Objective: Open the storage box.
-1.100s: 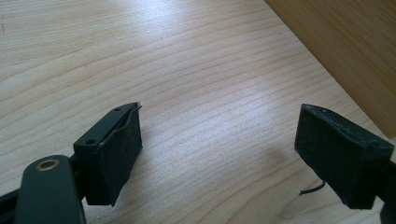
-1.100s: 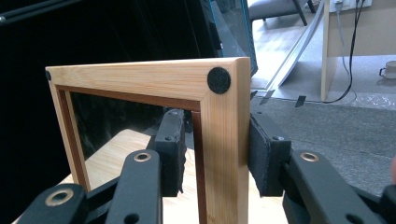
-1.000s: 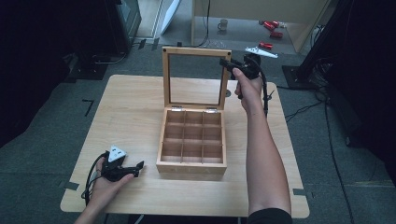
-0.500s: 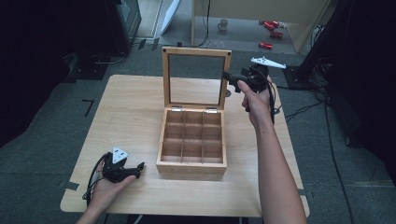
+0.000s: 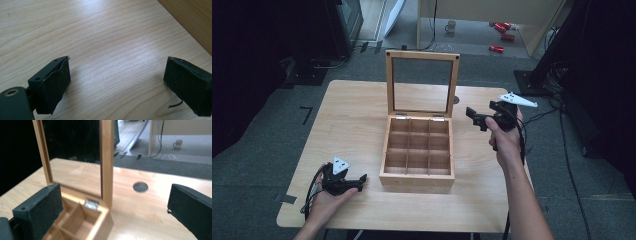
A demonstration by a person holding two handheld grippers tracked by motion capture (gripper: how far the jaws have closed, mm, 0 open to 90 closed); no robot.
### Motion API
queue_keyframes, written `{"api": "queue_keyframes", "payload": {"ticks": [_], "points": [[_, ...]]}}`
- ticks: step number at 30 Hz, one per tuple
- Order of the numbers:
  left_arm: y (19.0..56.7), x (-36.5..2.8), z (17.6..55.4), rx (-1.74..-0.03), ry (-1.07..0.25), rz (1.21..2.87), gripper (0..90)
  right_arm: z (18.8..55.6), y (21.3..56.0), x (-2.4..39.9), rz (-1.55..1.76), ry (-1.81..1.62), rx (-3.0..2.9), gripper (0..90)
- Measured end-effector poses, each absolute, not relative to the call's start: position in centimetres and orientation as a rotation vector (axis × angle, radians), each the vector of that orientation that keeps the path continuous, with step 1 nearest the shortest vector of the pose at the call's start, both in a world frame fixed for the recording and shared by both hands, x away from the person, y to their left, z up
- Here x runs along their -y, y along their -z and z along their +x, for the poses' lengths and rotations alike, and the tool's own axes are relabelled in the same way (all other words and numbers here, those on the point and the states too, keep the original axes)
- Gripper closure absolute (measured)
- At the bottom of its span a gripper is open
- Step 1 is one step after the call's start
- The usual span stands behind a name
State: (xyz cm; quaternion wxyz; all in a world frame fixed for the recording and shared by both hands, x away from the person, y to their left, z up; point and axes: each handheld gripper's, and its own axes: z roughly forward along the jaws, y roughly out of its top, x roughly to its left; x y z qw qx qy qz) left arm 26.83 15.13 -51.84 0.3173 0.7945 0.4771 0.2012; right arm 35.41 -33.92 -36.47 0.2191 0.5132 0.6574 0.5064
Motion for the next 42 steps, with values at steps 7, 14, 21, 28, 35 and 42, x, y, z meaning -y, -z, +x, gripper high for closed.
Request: {"api": "queue_keyframes", "payload": {"ticks": [7,14,21,28,35,42], "points": [[51.9,-15.1,26.8,-1.259,-0.527,2.088,6.6,32.8,38.5,35.7,1.444,-1.367,-1.813,0.0],[51.9,-15.1,26.8,-1.258,-0.528,2.089,6.7,30.3,39.6,36.8,1.441,-1.340,-1.802,0.0],[51.9,-15.1,26.8,-1.259,-0.527,2.088,6.7,28.6,40.5,37.4,1.440,-1.295,-1.799,0.0],[51.8,-15.1,26.8,-1.258,-0.528,2.091,6.7,26.7,42.0,38.2,1.454,-1.256,-1.800,0.0],[51.8,-15.1,26.8,-1.258,-0.527,2.090,6.7,24.5,45.0,39.6,1.519,-1.212,-1.799,0.0],[51.8,-15.1,26.8,-1.258,-0.527,2.091,6.7,23.2,48.4,40.1,1.592,-1.129,-1.827,0.0]]}}
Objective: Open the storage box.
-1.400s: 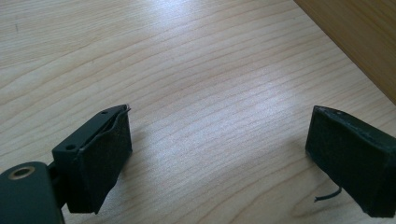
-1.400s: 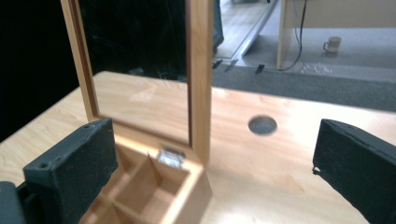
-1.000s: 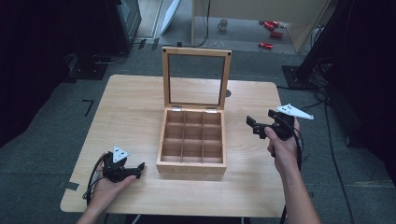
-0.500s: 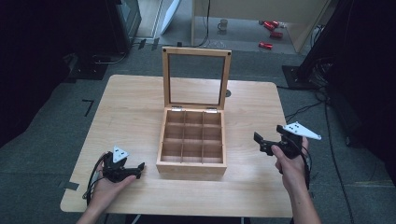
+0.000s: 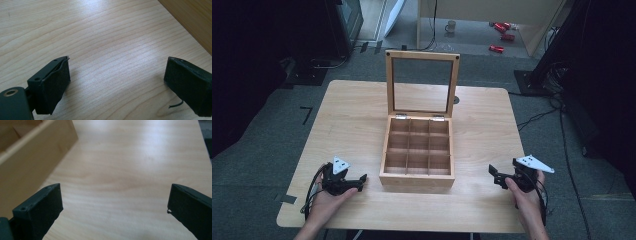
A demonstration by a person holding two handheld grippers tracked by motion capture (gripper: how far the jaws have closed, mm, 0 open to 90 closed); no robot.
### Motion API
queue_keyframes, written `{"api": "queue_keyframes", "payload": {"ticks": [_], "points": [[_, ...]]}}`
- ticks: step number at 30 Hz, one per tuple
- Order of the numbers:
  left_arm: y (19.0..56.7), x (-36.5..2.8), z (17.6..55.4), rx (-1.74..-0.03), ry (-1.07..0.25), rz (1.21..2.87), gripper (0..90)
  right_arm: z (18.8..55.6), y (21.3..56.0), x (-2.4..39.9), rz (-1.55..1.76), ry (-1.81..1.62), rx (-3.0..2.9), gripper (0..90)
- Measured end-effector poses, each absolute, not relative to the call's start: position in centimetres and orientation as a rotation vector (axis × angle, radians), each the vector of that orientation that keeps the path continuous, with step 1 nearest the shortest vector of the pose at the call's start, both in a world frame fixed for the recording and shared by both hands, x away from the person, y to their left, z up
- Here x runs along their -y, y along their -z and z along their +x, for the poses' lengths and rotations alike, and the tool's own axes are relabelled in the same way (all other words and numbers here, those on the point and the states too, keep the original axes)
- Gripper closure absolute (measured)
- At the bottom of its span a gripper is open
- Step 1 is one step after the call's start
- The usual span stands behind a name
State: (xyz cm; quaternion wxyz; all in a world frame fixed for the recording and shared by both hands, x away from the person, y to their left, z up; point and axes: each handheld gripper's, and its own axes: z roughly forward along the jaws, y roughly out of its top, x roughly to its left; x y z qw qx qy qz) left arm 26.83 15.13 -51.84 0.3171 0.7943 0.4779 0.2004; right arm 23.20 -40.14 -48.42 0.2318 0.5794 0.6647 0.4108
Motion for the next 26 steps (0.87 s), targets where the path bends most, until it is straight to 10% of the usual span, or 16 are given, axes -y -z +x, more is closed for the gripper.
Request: {"api": "queue_keyframes", "payload": {"ticks": [26], "points": [[51.8,-15.1,26.9,-1.252,-0.526,2.093,6.9,23.1,52.7,40.5,1.706,-0.796,-1.846,0.0]]}}
